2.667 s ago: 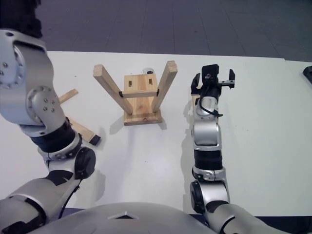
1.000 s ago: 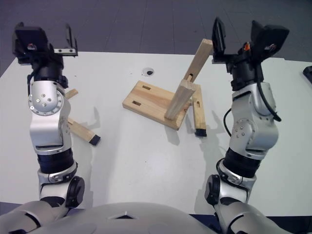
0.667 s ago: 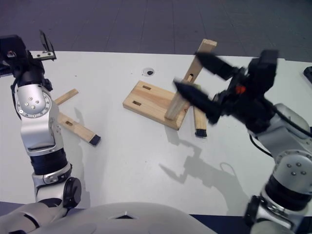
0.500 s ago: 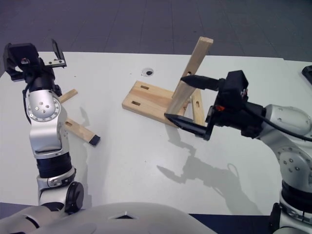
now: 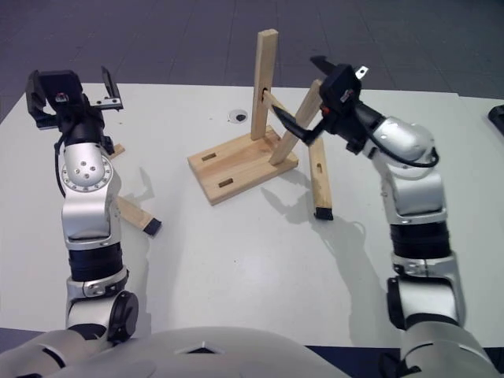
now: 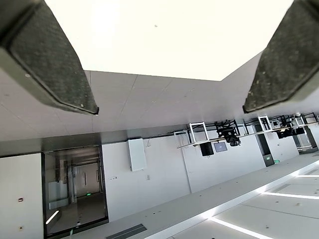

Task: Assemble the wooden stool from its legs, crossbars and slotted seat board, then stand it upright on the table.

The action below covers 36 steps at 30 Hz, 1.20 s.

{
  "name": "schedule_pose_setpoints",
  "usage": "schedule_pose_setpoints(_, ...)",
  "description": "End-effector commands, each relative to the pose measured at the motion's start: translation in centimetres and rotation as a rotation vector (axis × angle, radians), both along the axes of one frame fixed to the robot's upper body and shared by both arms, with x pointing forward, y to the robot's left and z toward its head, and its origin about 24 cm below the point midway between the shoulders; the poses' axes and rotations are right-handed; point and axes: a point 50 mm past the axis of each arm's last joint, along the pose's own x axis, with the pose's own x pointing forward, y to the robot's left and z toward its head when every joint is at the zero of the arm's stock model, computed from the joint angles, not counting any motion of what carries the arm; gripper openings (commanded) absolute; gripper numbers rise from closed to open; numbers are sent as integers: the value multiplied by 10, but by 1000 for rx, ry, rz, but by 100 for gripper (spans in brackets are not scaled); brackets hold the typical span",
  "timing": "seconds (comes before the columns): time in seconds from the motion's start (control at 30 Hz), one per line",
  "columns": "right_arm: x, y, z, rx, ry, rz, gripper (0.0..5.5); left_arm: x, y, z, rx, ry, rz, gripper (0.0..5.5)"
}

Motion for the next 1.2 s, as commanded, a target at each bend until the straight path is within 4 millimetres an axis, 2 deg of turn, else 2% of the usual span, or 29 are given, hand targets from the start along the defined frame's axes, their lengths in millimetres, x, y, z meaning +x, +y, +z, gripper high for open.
schedule_pose_setpoints(0.03, -29, 53, 0, 134, 132, 215, 535, -2, 11, 14, -79, -82, 57, 540)
schedule_pose_setpoints(0.1, -40, 74, -36, 12, 332, 258, 535, 0, 14, 19, -80, -91, 54, 540)
schedule_pose_setpoints(0.23, -39, 96, -71, -75, 606, 235, 535, 2, 14, 22, -47, -92, 43, 540)
schedule_pose_setpoints(0.4, -34, 116, -97, -184, 737, 232, 535, 2, 9, 18, -44, -82, 32, 540)
schedule_pose_setpoints(0.57, -27, 118, -126, -259, 886, 149, 535, 3, 6, 13, -49, -64, 26, 540)
schedule_pose_setpoints(0.73, -26, 110, -131, -321, 953, 111, 535, 2, 6, 12, -44, -55, 34, 540)
schedule_pose_setpoints(0.87, -26, 113, -134, -363, 1015, 138, 535, 4, 4, 9, -48, -44, 29, 540)
schedule_pose_setpoints(1.03, -31, 115, -126, -438, 959, 316, 535, 7, 2, 7, -42, -29, 24, 540)
schedule_pose_setpoints(1.2, -42, 92, -112, -652, 815, 573, 535, 7, 2, 4, -36, -16, 23, 540)
